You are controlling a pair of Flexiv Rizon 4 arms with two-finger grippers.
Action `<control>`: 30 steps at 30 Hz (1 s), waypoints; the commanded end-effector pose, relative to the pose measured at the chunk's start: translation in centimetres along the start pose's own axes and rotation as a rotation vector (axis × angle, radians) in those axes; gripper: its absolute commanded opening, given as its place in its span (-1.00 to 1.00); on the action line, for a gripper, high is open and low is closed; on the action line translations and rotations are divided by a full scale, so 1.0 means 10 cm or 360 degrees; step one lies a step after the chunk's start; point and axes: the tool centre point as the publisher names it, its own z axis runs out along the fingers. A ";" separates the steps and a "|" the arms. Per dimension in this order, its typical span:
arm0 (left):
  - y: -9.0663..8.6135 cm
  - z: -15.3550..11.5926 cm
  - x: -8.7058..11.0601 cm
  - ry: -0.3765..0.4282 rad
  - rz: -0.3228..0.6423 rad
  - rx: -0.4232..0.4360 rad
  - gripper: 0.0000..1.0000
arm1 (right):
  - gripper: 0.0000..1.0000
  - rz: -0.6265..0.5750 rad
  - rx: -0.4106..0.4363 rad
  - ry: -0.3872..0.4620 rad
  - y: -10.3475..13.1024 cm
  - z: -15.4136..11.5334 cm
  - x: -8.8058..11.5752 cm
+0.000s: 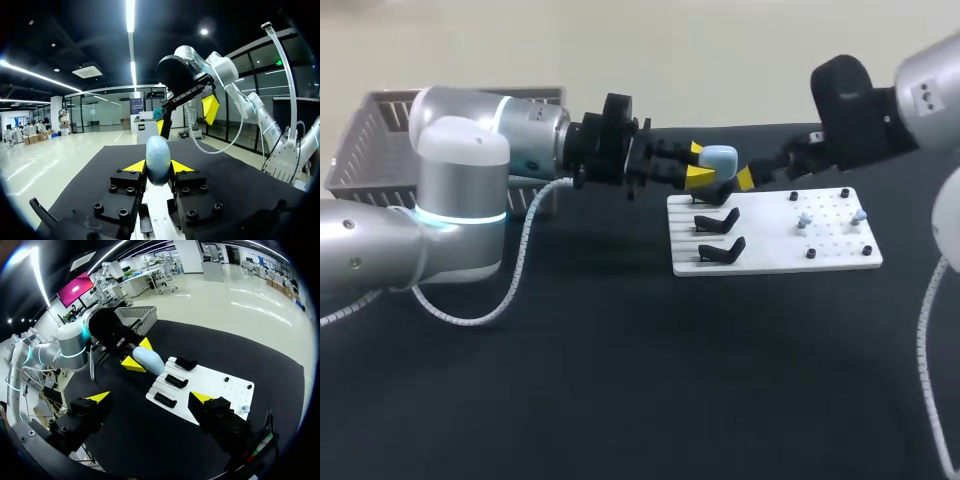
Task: Pick up each earbud case from the left stands, insert the matching earbuds, close the lid, and place the case in the box.
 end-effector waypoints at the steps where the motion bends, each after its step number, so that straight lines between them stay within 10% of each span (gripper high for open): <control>1: 0.01 0.00 0.01 -0.0002 0.0002 0.0001 -1.00 | 1.00 0.0013 -0.0003 0.0028 -0.04 0.11 -0.10; 30: 0.01 0.00 0.01 -0.0002 0.0002 0.0001 -1.00 | 1.00 0.0018 0.0013 0.0070 -0.17 0.37 -0.23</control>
